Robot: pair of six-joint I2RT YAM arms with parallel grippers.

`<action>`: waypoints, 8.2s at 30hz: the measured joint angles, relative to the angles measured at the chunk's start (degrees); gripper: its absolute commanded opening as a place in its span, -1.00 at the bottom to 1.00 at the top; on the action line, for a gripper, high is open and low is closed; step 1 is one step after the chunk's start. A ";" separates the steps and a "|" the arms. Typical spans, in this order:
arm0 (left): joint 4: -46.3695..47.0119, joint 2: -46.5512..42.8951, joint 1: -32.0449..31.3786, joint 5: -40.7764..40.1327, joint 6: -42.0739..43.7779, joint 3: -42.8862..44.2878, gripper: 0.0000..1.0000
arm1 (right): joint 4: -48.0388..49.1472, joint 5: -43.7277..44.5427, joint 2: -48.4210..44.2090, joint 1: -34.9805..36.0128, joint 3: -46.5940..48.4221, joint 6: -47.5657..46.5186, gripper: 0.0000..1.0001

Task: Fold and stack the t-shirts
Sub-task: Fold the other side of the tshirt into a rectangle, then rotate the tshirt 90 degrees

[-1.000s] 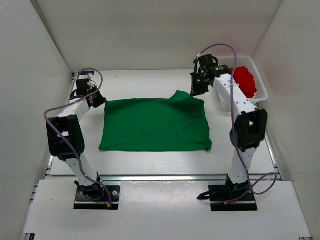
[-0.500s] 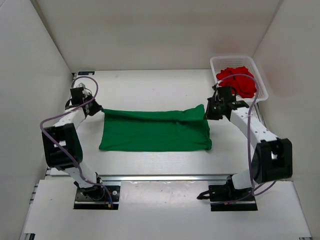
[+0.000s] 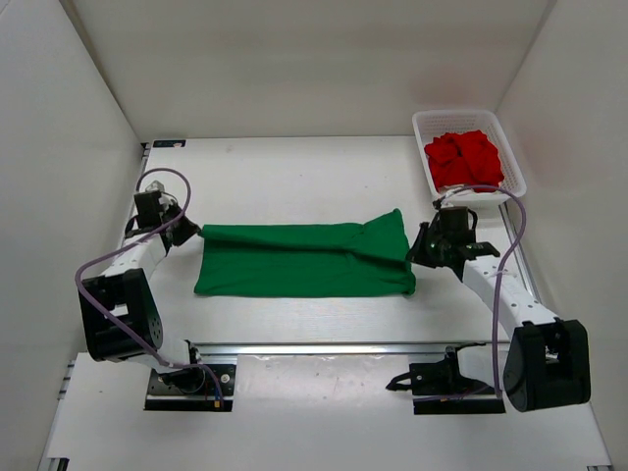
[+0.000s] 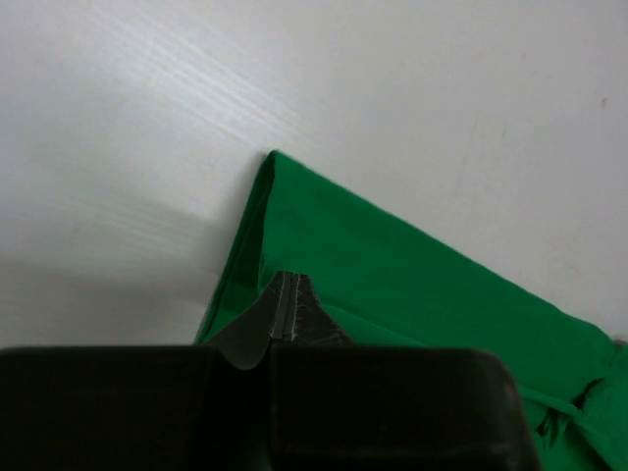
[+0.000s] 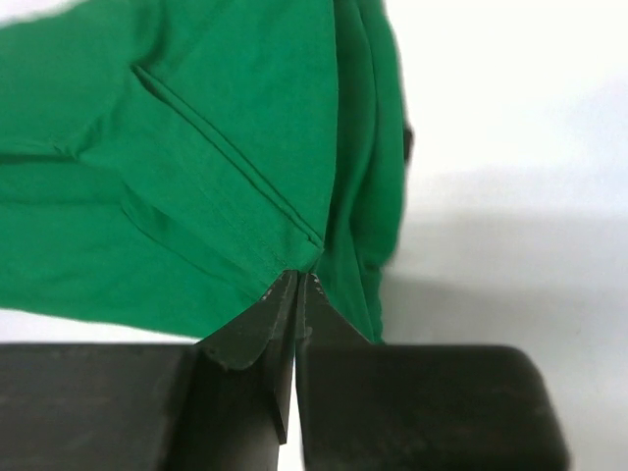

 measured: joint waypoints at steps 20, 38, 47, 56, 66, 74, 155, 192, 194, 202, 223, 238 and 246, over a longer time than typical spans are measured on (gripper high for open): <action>5.40 -13.75 6.19 3.28 -9.44 -14.58 -0.45 | 1.16 2.95 -13.07 3.85 -10.03 4.66 -0.82; 20.24 -12.50 -34.40 -0.20 -10.69 -20.44 -0.55 | 13.22 -3.56 26.86 15.13 14.71 -3.54 -0.34; 23.52 -14.91 -34.69 1.42 -12.76 -26.67 -0.61 | 14.21 -3.50 29.62 15.23 14.84 -4.76 -0.45; 25.81 -15.43 -34.77 1.33 -13.88 -26.82 -0.62 | 14.01 -3.02 27.71 16.31 11.43 -4.79 -1.00; 26.38 -17.49 -35.08 0.98 -15.37 -27.56 -0.63 | 10.27 1.57 13.99 24.04 4.76 -1.33 -0.99; 26.58 -18.97 -35.41 0.42 -16.52 -27.50 -0.61 | 7.43 5.16 10.71 30.53 -1.60 4.13 -0.64; 51.65 19.30 -14.78 12.26 -34.12 -20.94 -0.69 | 23.87 -4.87 21.46 -15.89 -2.01 8.94 -0.81; 30.82 22.16 -63.04 5.73 -17.09 0.68 -0.66 | 14.73 2.23 -13.49 10.84 -25.75 11.54 -1.00; 30.27 23.45 -63.73 6.56 -16.74 1.01 -0.66 | 13.79 2.25 -14.58 10.03 -25.77 11.47 -1.00; 30.14 23.15 -62.16 8.57 -15.85 -0.72 -0.66 | 10.73 2.54 -13.35 9.92 -20.59 10.29 -0.85; 20.20 -12.74 -29.94 13.31 -11.89 -16.63 -0.54 | 14.36 -7.67 52.74 9.57 38.53 8.02 -1.00; 9.07 -24.11 -26.27 12.92 -8.24 -22.21 -0.46 | -11.50 -10.82 67.30 11.87 90.03 1.90 -0.60; 7.91 -28.06 -25.51 13.92 -7.63 -22.21 -0.42 | 9.05 -8.04 21.03 18.88 44.50 2.34 -0.42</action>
